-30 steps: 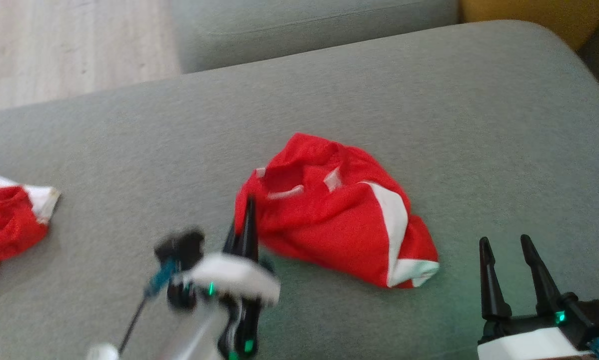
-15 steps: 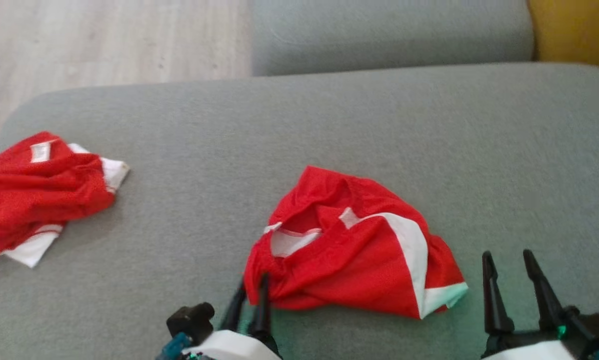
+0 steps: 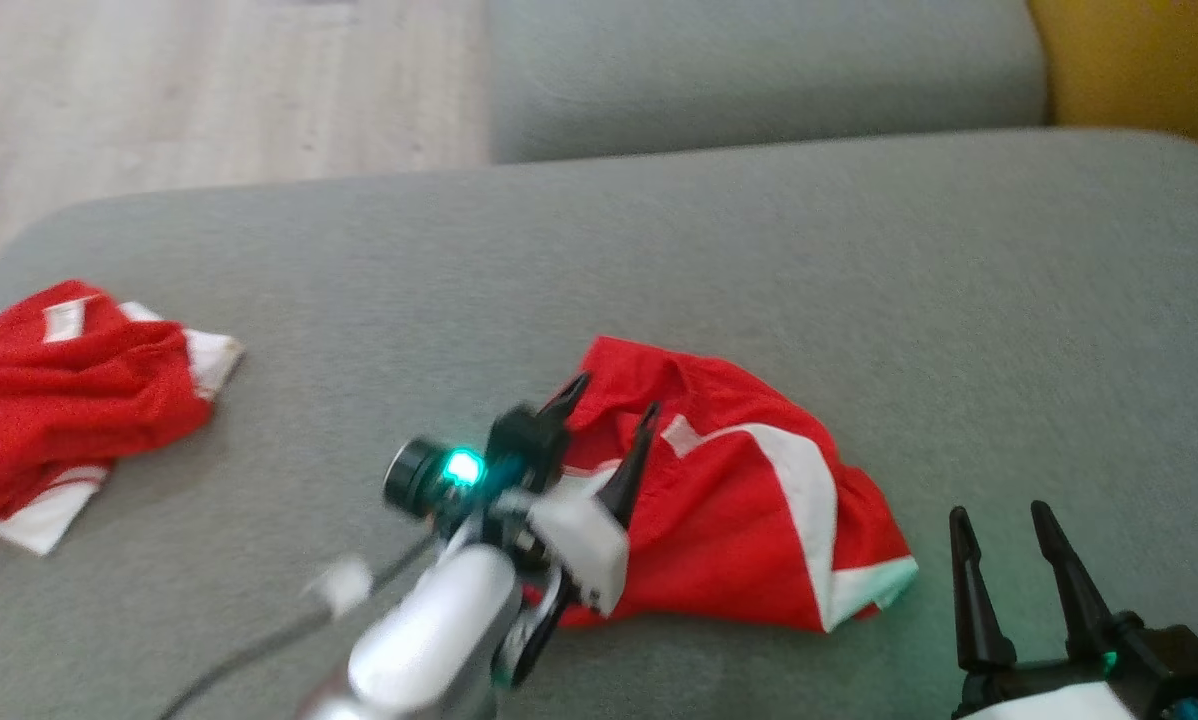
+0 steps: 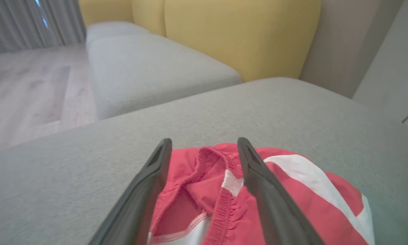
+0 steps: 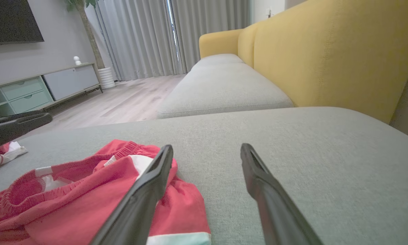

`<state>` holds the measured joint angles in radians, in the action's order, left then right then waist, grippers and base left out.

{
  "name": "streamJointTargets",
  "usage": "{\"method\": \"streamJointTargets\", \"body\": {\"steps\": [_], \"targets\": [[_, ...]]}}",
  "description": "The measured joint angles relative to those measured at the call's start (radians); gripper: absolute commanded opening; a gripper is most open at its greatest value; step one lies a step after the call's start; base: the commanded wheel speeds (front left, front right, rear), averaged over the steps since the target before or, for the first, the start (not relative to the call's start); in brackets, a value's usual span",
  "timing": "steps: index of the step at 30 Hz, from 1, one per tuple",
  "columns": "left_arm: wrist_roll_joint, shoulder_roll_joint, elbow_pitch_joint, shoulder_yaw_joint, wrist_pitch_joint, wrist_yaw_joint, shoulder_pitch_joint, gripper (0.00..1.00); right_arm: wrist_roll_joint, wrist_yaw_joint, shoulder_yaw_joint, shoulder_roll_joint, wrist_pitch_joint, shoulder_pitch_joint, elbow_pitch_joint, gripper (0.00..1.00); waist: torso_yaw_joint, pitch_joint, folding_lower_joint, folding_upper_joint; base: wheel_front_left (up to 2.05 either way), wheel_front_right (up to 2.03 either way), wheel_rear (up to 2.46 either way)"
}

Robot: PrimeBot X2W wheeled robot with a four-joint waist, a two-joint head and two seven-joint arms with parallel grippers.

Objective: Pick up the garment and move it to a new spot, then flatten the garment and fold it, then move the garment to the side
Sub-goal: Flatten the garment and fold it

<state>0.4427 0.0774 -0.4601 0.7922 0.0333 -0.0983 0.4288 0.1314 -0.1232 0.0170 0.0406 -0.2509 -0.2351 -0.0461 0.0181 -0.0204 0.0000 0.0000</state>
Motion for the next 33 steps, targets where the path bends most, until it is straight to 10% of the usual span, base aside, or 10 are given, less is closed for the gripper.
{"method": "streamJointTargets", "body": {"steps": [16,19,22,24,33], "targets": [[0.032,-0.028,-0.314,0.117,-0.184,0.134,0.201,0.99,-0.010,0.000,-0.013,0.000,0.000,0.046,0.012,1.00,-0.176,-0.106,0.0002,0.0000,0.00,0.00,0.00],[0.032,-0.028,-0.343,0.121,-0.170,0.140,0.204,0.47,-0.008,0.000,-0.017,0.000,0.000,0.048,0.015,1.00,-0.182,-0.112,0.0002,0.0000,0.00,0.00,0.00],[0.051,-0.029,-0.361,0.124,-0.151,0.143,0.211,0.35,-0.008,0.000,-0.018,0.000,0.000,0.049,0.015,1.00,-0.179,-0.109,0.0001,0.0000,0.00,0.00,0.00],[0.069,-0.029,-0.365,0.126,-0.136,0.153,0.215,0.00,-0.008,0.000,-0.016,0.000,0.000,0.050,0.015,1.00,-0.177,-0.107,0.0001,0.0000,0.00,0.00,0.00],[0.244,-0.031,-0.272,0.118,-0.051,0.188,0.267,0.00,0.004,0.000,0.006,0.000,0.000,0.063,-0.011,1.00,-0.147,-0.098,0.0000,0.0000,0.00,0.00,0.00]]}}
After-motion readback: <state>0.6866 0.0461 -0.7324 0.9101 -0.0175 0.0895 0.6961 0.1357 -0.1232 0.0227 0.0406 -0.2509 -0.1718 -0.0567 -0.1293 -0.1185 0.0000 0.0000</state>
